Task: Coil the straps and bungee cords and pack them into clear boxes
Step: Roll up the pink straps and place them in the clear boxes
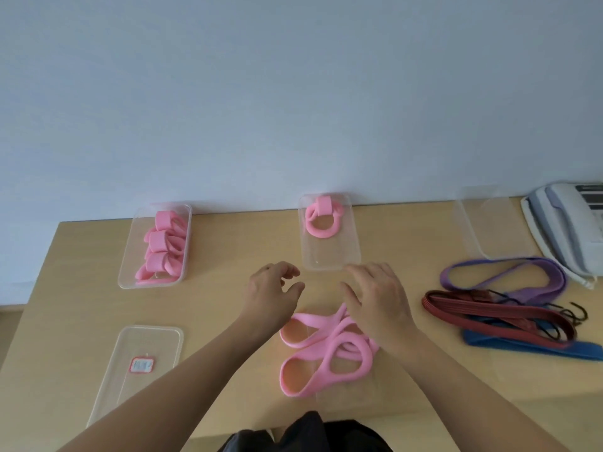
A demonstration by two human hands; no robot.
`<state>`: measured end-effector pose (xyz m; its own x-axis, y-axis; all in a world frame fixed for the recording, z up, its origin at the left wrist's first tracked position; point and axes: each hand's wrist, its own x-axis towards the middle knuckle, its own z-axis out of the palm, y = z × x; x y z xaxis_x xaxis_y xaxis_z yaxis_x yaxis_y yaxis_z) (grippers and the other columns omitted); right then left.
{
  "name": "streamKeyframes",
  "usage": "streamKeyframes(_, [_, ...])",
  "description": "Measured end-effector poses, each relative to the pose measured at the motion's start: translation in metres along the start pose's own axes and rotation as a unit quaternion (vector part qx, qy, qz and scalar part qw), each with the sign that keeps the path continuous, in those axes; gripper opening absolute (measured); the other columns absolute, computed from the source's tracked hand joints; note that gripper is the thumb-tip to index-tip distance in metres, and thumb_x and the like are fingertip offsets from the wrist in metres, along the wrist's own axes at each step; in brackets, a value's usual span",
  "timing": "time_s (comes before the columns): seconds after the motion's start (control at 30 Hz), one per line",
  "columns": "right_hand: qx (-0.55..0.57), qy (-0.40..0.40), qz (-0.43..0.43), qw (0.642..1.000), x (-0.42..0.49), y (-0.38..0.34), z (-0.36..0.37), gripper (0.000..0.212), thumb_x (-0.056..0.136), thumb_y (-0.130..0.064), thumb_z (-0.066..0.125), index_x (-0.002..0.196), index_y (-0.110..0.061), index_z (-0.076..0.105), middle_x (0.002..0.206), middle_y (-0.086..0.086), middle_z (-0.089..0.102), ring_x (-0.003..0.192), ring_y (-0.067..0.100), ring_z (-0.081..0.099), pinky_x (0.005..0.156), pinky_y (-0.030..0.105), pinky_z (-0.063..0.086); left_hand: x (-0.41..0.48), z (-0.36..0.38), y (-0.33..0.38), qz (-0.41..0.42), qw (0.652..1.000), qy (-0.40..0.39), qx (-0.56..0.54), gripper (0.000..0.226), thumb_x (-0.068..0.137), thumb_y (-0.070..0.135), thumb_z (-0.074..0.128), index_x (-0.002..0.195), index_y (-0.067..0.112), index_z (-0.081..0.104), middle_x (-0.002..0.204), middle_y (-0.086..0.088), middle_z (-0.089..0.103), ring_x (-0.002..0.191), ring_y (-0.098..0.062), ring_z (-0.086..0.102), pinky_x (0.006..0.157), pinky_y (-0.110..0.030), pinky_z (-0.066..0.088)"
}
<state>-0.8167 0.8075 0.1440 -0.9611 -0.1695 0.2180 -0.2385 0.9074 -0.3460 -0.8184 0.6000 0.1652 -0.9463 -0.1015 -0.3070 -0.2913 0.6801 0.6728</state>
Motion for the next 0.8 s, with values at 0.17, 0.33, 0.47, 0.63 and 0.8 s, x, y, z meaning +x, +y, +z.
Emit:
streamKeyframes(0.17, [-0.09,-0.138,0.099,0.981,-0.056,-0.005,0.002,0.055,0.069,-0.047,0.082,0.11,-0.015,0.064,0.091,0.007,0.059,0.081,0.029,0.055,0.066,0.038,0.049,-0.031,0.012,-0.018,0.009,1.0,-0.024,0.008,0.023,0.093,0.025,0.069,0.116,0.025,0.071,0.115,0.007,0.067,0.099,-0.011,0.058,0.08,-0.024,0.039])
streamKeyframes(0.33, [-0.09,-0.15,0.137,0.975,-0.076,-0.021,-0.003,0.052,0.077,-0.054,0.074,0.108,-0.015,0.059,0.102,0.006,0.056,0.093,0.027,0.053,0.073,0.036,0.046,-0.051,0.009,-0.024,0.041,0.999,-0.026,0.022,0.023,0.093,0.024,0.068,0.115,0.026,0.071,0.116,0.007,0.068,0.098,-0.011,0.059,0.08,-0.025,0.04])
streamKeyframes(0.47, [-0.129,-0.197,0.161,0.958,-0.084,-0.033,-0.009,0.038,0.094,-0.047,0.055,0.118,-0.018,0.055,0.117,0.004,0.052,0.106,0.024,0.049,0.079,0.03,0.042,-0.063,0.002,-0.023,0.061,0.997,-0.027,0.028,0.022,0.093,0.024,0.066,0.114,0.026,0.071,0.116,0.007,0.068,0.097,-0.012,0.06,0.078,-0.026,0.04])
streamKeyframes(0.63, [-0.048,-0.136,0.149,0.978,-0.088,-0.055,-0.029,0.018,0.092,-0.028,0.056,0.107,-0.019,0.053,0.107,0.002,0.057,0.1,0.024,0.053,0.074,0.03,0.039,-0.079,-0.01,-0.02,0.098,0.993,-0.047,0.044,0.024,0.092,0.026,0.068,0.116,0.026,0.071,0.115,0.008,0.069,0.1,-0.013,0.062,0.078,-0.025,0.04])
streamKeyframes(0.8, [0.055,-0.086,0.074,0.992,-0.073,-0.077,-0.065,0.013,0.09,-0.016,0.058,0.091,-0.02,0.046,0.09,-0.003,0.056,0.079,0.023,0.052,0.066,0.035,0.037,-0.084,-0.034,-0.002,0.111,0.983,-0.144,-0.003,0.039,0.083,0.022,0.077,0.121,0.024,0.068,0.117,0.012,0.069,0.104,-0.011,0.065,0.09,-0.028,0.052])
